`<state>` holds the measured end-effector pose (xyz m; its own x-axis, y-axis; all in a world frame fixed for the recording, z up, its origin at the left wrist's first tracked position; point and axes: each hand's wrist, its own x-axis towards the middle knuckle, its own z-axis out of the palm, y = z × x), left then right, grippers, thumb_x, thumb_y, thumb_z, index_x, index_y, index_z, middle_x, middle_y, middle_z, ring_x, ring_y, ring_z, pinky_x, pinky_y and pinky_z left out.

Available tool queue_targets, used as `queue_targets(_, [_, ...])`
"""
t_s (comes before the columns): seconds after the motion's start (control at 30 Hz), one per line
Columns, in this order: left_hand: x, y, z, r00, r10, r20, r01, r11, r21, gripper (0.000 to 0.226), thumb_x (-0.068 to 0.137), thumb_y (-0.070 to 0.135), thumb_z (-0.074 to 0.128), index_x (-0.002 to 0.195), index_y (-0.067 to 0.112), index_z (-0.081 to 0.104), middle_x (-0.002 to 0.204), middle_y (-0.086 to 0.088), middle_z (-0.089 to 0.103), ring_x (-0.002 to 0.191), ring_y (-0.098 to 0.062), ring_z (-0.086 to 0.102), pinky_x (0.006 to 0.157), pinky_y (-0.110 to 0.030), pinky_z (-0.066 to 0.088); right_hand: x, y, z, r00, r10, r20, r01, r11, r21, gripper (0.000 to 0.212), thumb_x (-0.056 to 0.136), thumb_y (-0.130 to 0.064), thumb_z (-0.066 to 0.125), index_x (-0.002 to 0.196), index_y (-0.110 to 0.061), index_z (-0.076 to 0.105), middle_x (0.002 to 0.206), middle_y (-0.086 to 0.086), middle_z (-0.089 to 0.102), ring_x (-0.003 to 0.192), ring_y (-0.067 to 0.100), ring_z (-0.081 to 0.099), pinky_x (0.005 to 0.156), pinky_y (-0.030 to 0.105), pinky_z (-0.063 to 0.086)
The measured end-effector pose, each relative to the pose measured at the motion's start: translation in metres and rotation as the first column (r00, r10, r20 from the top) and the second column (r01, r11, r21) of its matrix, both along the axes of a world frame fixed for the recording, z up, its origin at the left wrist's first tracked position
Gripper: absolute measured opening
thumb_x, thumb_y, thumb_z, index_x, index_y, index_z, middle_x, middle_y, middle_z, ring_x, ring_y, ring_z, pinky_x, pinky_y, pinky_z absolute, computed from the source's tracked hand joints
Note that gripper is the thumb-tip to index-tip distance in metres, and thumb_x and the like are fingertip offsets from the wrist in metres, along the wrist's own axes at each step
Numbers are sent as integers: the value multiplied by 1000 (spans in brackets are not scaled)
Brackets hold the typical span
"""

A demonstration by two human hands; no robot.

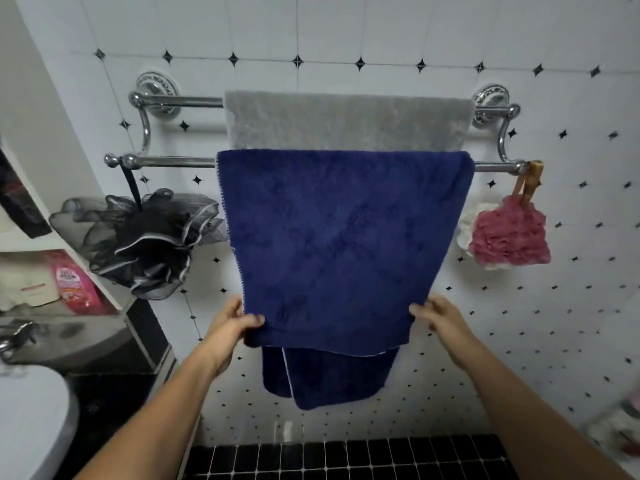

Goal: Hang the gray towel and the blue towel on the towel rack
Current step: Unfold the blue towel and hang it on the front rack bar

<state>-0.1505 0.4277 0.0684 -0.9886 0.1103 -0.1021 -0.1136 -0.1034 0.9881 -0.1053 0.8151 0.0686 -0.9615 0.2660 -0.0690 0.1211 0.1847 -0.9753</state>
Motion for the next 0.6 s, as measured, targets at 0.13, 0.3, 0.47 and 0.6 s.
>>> queue_targets(0.13, [-19, 9, 70, 984, -64, -164, 58, 997, -43, 59, 56, 23, 89, 110, 14, 69, 106, 1, 77, 95, -15, 73, 68, -20, 56, -30, -3, 82, 974, 34, -224, -46, 998, -49, 44, 74, -27, 82, 116, -26, 67, 102, -21, 75, 93, 0, 71, 68, 13, 55])
queue_targets(0.3, [-30, 9, 94, 934, 111, -341, -129, 991, -32, 25, 66, 22, 88, 88, 20, 77, 95, 4, 78, 87, -14, 75, 67, -22, 57, -32, 6, 106, 933, -46, -358, 13, 995, -94, 21, 69, -27, 87, 88, -28, 79, 97, -12, 78, 89, 9, 74, 67, 18, 57])
queue_targets(0.47, [-25, 3, 56, 946, 163, -280, -171, 985, -4, 19, 70, 11, 85, 85, 22, 78, 93, 4, 79, 86, -14, 75, 67, -21, 58, -19, 5, 69, 953, -88, -288, 41, 985, -167, 33, 55, -35, 87, 85, -23, 78, 92, -9, 78, 84, 11, 74, 63, 18, 57])
queue_targets(0.6, [-16, 0, 28, 974, 135, -180, -142, 990, -26, 22, 69, 11, 84, 88, 18, 76, 92, 2, 79, 85, -16, 75, 63, -19, 57, -6, 5, 38, 983, -52, -178, 21, 985, -171, 43, 51, -39, 89, 89, -21, 78, 96, -5, 79, 88, 15, 74, 64, 19, 58])
